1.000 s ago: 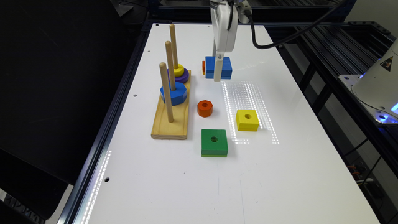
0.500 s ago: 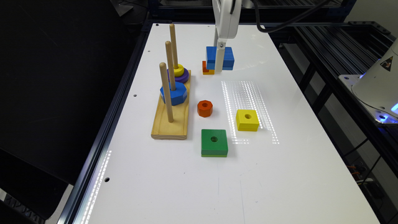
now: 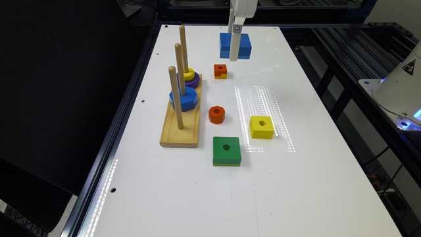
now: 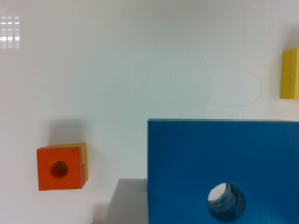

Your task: Pick up blue block.

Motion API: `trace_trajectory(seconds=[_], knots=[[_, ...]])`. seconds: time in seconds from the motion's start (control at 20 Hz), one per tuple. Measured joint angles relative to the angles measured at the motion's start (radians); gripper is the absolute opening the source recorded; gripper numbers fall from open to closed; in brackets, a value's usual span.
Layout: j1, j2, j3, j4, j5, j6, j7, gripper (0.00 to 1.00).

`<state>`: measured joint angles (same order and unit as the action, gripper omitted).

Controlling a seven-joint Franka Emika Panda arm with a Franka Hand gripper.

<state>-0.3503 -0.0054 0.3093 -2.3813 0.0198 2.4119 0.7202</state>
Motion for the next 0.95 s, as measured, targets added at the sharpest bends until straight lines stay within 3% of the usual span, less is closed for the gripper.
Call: trace_trajectory(seconds=[0.4, 0.95], knots=[[0.0, -0.024, 0.0, 0.004, 0.0106, -0.021, -0.006, 0.0], [0.0, -0.024, 0.0, 0.004, 0.0123, -0.021, -0.009, 0.0]])
